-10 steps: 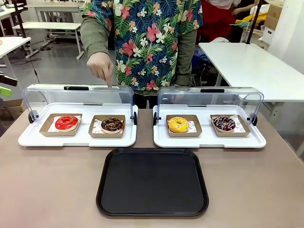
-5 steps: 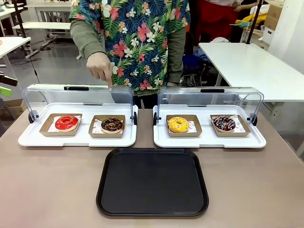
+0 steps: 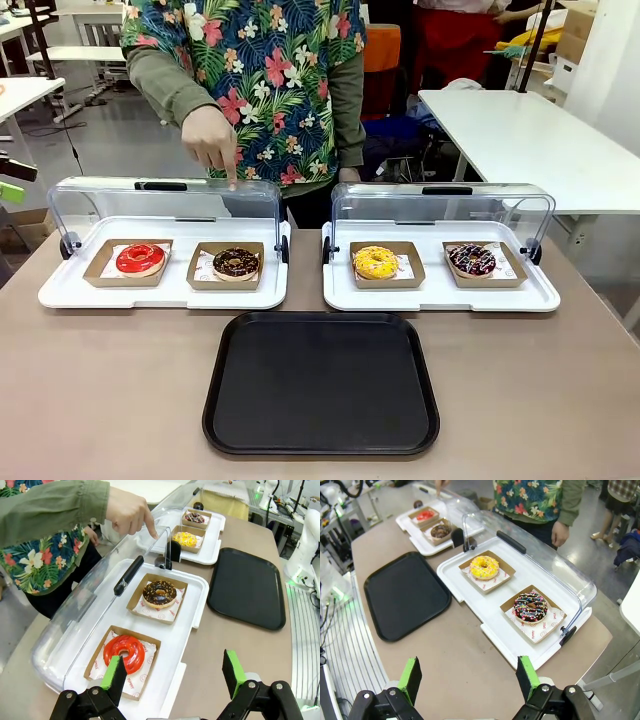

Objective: Move the second donut from the left to the tray.
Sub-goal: Pick up the Paper togo box containing the Donut indicated by the person and place it on the Handle tray.

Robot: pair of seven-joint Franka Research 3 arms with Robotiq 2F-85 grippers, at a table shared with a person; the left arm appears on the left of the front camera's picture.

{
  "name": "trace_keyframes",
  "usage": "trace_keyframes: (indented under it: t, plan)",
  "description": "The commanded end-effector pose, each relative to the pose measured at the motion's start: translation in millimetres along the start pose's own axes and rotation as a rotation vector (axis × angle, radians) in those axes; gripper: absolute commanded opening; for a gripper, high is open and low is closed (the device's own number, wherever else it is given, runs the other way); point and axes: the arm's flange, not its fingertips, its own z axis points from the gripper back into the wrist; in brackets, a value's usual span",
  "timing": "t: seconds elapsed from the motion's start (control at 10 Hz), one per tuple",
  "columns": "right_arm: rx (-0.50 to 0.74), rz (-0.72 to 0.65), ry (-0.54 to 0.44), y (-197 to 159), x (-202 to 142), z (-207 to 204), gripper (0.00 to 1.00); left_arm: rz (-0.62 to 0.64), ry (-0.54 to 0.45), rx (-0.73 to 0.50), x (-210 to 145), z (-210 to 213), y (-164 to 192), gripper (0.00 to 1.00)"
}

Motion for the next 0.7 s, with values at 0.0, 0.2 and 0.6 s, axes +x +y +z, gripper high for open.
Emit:
trace_keyframes:
  t: [0.0,0.2,0.6]
  plan:
    - [0.002,0.023,-0.029,-2,3,0,1.00,-0.002,-0.003,-0.005,1,0,-1,1.00]
    - [0.002,0.023,-0.029,-2,3,0,1.00,-0.002,-0.003,-0.005,1,0,-1,1.00]
    - [0.002,0.023,-0.029,-2,3,0,1.00,-0.169,0.170,0.003,49,-41,-13,1.00]
